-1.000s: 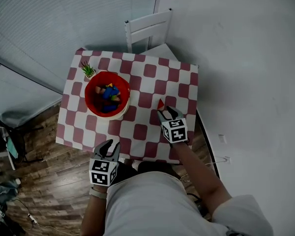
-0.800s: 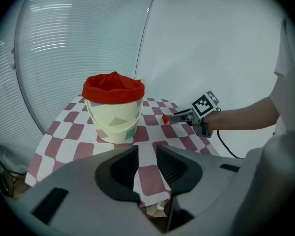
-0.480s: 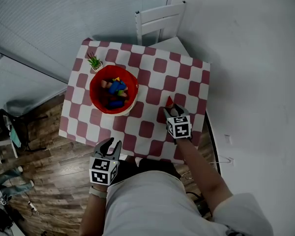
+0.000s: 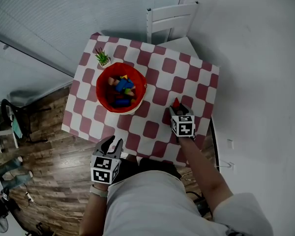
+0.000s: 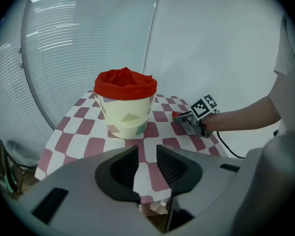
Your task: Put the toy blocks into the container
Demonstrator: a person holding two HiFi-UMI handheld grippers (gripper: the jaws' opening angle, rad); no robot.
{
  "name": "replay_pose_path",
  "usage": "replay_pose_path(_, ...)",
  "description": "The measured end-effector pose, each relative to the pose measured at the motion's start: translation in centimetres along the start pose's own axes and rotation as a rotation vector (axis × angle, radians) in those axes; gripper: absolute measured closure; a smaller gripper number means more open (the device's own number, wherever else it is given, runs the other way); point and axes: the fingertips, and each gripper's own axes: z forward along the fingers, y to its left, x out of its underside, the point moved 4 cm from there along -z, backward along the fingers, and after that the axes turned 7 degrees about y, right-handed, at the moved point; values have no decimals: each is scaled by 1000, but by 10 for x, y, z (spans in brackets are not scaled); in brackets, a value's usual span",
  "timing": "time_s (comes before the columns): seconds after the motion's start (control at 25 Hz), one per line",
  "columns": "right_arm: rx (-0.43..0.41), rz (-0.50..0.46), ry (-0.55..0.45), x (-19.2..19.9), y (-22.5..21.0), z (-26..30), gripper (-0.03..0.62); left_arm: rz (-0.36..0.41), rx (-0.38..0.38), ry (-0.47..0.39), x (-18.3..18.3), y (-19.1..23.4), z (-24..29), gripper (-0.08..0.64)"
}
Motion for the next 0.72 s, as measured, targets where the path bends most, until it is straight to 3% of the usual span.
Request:
replay_pose_path(0.48, 15, -11, -43, -8, 1, -6, 397, 6, -26, 3, 4, 2, -3, 456)
replay_pose_path(0.72, -17, -14, -80, -24, 12, -24, 397, 17, -20, -19, 1, 3, -4, 456)
